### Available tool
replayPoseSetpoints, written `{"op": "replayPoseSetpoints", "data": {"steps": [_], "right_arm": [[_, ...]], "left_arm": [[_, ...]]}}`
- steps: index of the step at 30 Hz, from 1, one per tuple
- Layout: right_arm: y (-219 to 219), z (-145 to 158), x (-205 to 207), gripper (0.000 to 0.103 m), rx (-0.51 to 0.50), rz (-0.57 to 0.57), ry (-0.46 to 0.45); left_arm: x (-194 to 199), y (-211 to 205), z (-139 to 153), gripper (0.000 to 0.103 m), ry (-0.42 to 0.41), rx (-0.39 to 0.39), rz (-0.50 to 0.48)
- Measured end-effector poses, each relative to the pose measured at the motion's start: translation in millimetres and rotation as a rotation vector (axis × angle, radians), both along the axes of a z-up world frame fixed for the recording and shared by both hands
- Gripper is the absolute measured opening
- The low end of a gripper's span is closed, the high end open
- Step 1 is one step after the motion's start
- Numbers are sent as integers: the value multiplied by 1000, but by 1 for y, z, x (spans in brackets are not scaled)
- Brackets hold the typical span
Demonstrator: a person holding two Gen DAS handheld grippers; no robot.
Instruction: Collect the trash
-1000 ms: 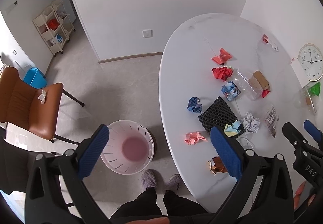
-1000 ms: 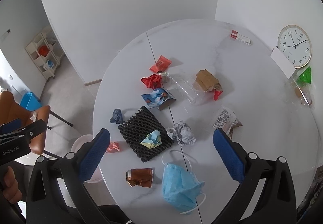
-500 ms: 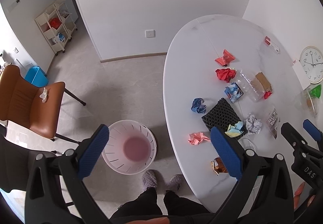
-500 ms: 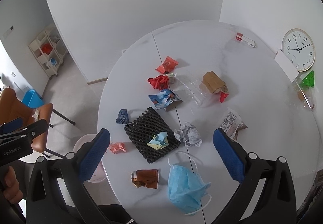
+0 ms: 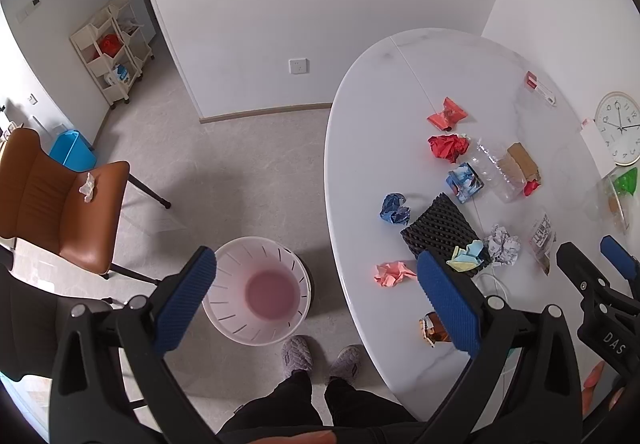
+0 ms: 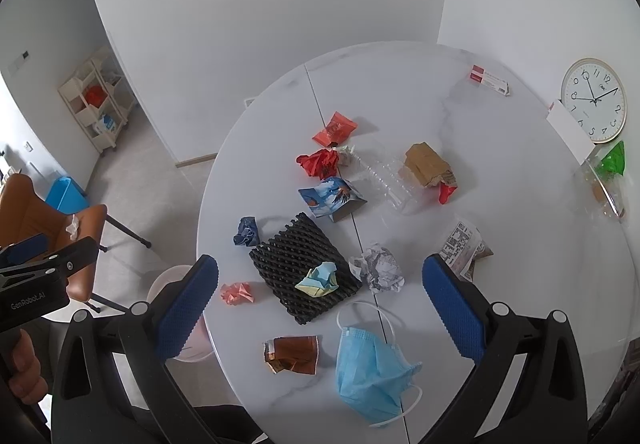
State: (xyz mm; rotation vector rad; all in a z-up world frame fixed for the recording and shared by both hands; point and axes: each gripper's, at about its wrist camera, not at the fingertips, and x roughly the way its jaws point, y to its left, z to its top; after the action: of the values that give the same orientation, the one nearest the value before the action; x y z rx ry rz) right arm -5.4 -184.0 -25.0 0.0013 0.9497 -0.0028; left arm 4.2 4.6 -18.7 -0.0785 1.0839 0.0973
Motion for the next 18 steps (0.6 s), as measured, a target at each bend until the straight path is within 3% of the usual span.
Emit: {"op": "replayPoseSetpoints", "data": {"steps": [11,14,18], "right_arm": [[-6,-9,-2,101,-13,-13,15],[-16,-19,-7,101,-16,-36,37],[-33,-33,-16,101,-10,-82,79]], "left_arm": [[0,5,-10,96,-1,10,-35],[3,4,-30,96,9,31,-114],[8,-14,-67,96,27,37,-301]]}}
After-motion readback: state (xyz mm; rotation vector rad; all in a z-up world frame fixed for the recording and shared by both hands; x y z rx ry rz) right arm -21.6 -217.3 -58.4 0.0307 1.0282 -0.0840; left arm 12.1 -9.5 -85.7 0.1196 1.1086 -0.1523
